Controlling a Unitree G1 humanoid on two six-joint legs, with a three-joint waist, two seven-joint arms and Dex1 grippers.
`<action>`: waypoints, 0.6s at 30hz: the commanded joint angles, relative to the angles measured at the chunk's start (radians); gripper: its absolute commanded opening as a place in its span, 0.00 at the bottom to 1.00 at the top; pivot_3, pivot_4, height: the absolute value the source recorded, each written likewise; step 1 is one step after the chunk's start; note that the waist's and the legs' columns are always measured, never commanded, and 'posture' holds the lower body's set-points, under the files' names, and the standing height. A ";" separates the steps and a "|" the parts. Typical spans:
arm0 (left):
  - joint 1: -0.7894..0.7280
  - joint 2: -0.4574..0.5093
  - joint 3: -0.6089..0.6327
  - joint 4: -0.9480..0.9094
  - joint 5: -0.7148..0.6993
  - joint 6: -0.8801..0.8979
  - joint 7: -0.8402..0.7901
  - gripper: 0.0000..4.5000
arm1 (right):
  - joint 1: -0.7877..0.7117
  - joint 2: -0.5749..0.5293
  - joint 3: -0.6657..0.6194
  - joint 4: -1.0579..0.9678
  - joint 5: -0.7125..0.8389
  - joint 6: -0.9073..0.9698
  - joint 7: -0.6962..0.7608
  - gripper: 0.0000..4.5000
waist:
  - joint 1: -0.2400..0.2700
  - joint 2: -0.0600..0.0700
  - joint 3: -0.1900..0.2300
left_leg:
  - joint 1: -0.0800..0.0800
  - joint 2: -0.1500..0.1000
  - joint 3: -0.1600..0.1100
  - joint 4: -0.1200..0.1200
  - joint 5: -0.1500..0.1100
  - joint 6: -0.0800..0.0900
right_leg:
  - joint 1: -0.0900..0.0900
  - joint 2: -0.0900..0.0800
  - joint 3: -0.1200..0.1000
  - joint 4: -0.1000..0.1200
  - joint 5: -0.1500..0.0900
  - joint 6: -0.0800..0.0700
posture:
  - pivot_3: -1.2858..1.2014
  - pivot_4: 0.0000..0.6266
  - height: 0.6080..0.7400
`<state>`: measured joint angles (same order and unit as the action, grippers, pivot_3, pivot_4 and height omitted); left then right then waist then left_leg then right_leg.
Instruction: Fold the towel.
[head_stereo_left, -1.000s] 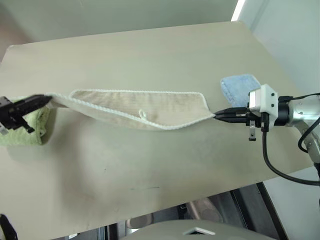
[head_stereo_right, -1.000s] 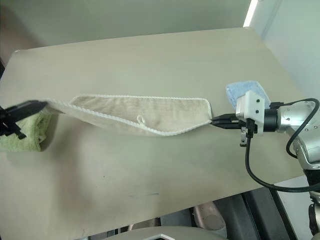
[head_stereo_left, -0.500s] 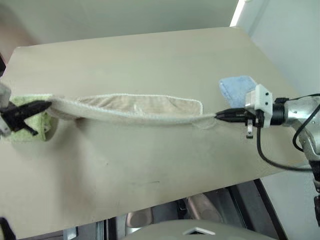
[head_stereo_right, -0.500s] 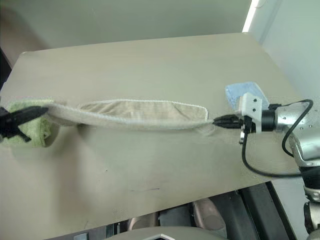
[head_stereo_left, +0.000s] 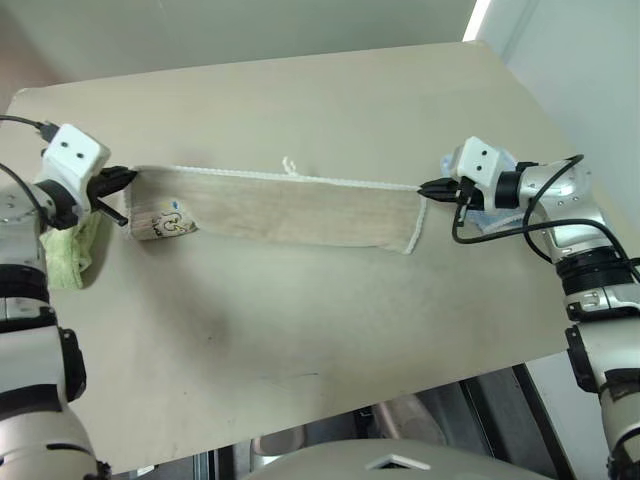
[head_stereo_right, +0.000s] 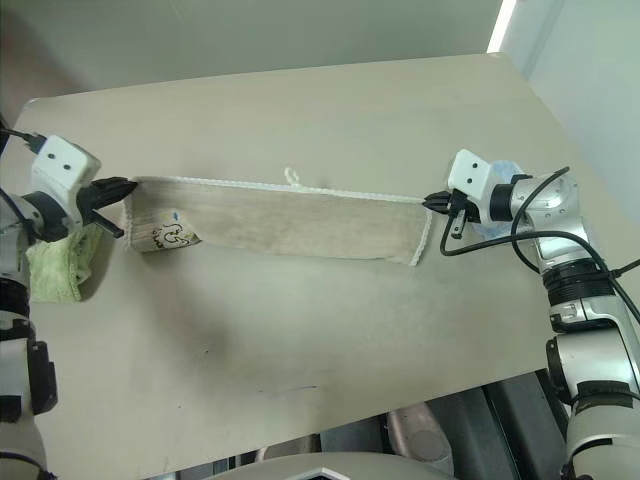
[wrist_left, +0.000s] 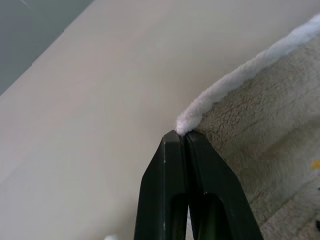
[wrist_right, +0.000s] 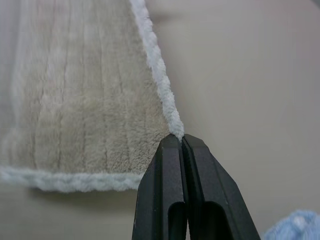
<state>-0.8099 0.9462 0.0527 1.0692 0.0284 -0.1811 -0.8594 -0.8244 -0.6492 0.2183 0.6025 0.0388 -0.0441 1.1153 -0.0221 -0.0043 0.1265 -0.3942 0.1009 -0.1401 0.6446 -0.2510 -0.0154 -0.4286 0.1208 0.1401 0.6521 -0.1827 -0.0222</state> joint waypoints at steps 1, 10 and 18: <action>-0.049 0.009 -0.014 0.065 0.043 -0.051 0.057 0.00 | -0.047 -0.001 -0.015 0.081 -0.035 -0.058 -0.023 0.01 | -0.001 0.000 0.000 | 0.000 0.000 0.000 0.000 0.000 0.001 | 0.000 0.000 0.000 -0.001 0.000 0.000 | 0.52 0.24 1.00; -0.094 -0.017 -0.047 0.144 0.092 -0.095 0.106 0.00 | -0.101 0.029 -0.023 0.216 -0.078 -0.135 -0.037 0.01 | -0.001 0.000 0.000 | -0.002 0.000 -0.002 -0.001 0.001 0.002 | 0.000 -0.001 -0.002 -0.001 0.000 0.000 | 0.52 0.24 1.00; -0.098 -0.017 -0.048 0.153 0.094 -0.102 0.106 0.00 | -0.108 0.034 -0.029 0.235 -0.085 -0.150 -0.034 0.01 | 0.000 0.000 0.000 | -0.002 0.000 -0.003 -0.001 0.001 0.003 | 0.000 -0.001 -0.002 -0.001 0.001 0.000 | 0.52 0.24 1.00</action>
<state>-0.8841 0.9038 -0.0099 1.2176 0.1173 -0.2802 -0.7750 -0.9152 -0.5998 0.2183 0.8306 -0.0438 -0.1868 1.0887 -0.0225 -0.0041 0.1266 -0.3958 0.1005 -0.1430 0.6435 -0.2496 -0.0121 -0.4286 0.1203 0.1380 0.6507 -0.1821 -0.0218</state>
